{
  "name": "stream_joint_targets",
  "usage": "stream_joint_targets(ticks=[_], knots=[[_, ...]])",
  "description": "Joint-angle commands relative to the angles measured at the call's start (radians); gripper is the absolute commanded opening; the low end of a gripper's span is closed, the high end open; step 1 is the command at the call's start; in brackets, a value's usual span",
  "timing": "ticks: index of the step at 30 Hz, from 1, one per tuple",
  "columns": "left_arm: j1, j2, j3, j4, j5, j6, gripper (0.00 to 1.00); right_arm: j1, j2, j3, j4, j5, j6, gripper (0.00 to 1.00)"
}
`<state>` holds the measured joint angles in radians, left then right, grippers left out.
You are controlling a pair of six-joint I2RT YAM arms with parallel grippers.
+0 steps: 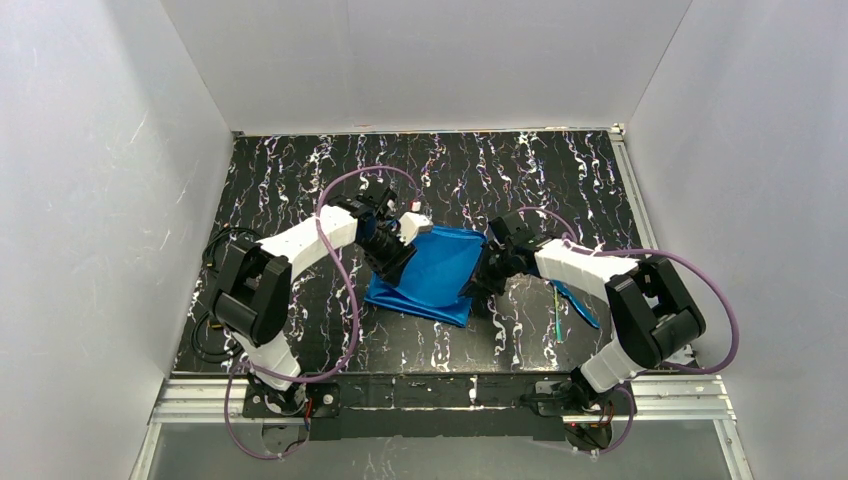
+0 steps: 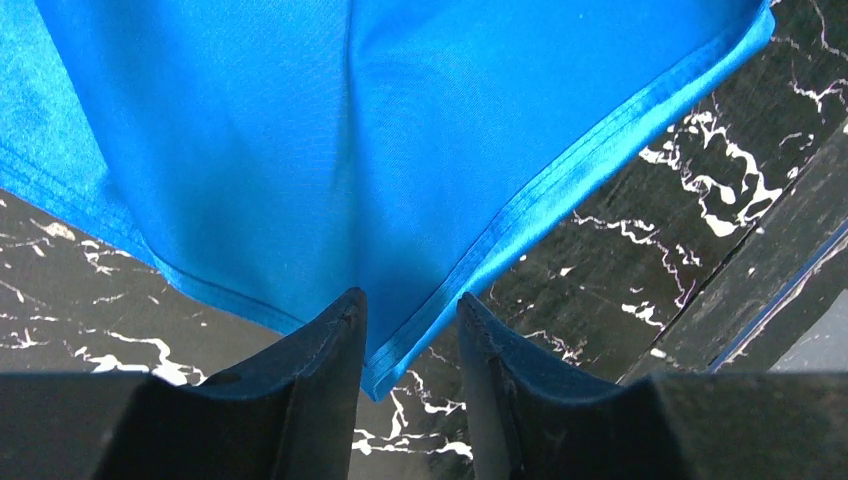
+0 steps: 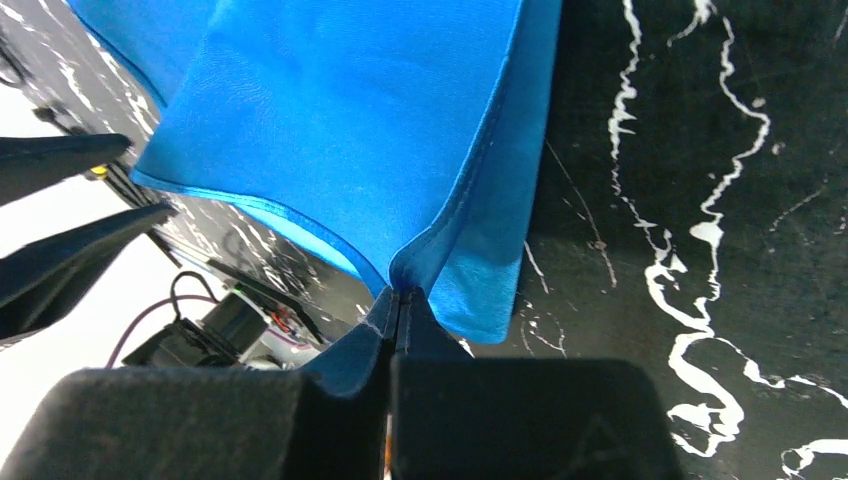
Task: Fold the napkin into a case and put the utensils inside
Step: Fold the top corner of the square-folded napkin at the center of the board.
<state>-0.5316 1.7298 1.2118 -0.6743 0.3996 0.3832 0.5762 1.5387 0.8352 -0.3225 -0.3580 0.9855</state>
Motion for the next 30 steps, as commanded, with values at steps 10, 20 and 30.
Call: stream_joint_targets(ticks=[10,20,30], knots=[[0.022,-0.078,-0.087,-0.055,-0.004,0.088,0.3,0.049,0.066,0.019,-0.011,-0.023,-0.071,0.01],[0.021,-0.108,-0.164,-0.007,-0.097,0.14,0.25,0.048,0.052,0.01,-0.017,-0.037,-0.09,0.01],[0.021,-0.13,-0.178,0.007,-0.109,0.142,0.25,0.048,0.038,-0.025,-0.017,-0.045,-0.131,0.01]])
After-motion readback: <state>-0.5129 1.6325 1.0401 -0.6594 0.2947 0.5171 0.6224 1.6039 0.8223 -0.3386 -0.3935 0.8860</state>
